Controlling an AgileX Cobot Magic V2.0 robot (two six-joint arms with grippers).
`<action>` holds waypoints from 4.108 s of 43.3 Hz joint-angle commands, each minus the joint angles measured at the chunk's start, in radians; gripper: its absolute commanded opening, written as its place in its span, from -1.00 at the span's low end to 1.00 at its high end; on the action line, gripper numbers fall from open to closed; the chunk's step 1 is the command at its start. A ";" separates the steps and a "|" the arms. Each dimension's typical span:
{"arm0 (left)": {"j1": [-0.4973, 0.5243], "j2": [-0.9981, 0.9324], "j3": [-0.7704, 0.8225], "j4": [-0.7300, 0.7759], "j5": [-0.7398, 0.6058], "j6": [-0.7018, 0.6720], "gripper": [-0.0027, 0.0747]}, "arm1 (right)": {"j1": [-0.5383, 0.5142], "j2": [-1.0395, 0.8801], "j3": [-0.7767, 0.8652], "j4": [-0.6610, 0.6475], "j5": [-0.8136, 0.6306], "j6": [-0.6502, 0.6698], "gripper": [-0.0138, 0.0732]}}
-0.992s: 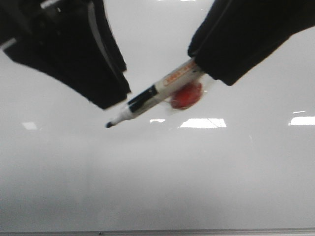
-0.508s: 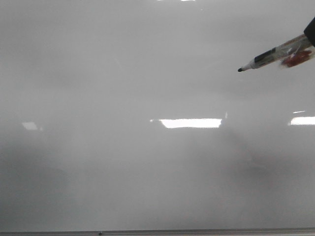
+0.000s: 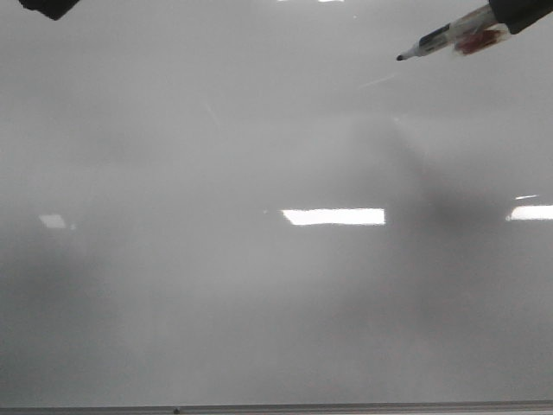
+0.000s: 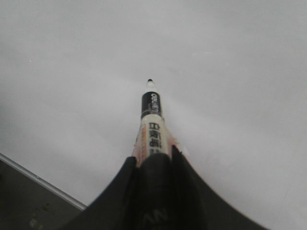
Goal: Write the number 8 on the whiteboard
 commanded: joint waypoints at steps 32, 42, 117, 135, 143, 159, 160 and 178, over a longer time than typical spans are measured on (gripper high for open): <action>0.001 -0.015 -0.036 -0.039 -0.051 -0.011 0.12 | -0.015 0.130 -0.001 -0.136 -0.030 0.104 -0.91; 0.001 -0.015 -0.036 -0.039 -0.049 -0.011 0.12 | 0.126 0.184 0.005 -0.123 -0.165 0.105 -0.91; -0.326 0.212 -0.038 -0.308 -0.241 0.388 0.12 | 0.394 -0.109 -0.175 0.018 0.454 -0.265 -0.91; -0.323 0.212 -0.038 -0.312 -0.241 0.388 -0.38 | 0.394 -0.109 -0.175 0.017 0.488 -0.272 -0.91; -0.323 0.212 -0.038 -0.316 -0.239 0.388 -0.74 | 0.394 -0.109 -0.175 0.017 0.489 -0.271 -0.81; -0.277 0.167 -0.039 -0.061 -0.208 0.081 -0.86 | 0.358 -0.143 -0.203 -0.168 0.562 -0.104 0.51; -0.266 0.158 -0.039 -0.004 -0.198 0.035 -0.86 | 0.350 -0.151 -0.204 -0.208 0.568 -0.061 0.50; 0.144 0.058 -0.035 0.539 0.022 -0.803 -0.86 | 0.242 -0.238 -0.199 -0.450 0.588 0.193 0.46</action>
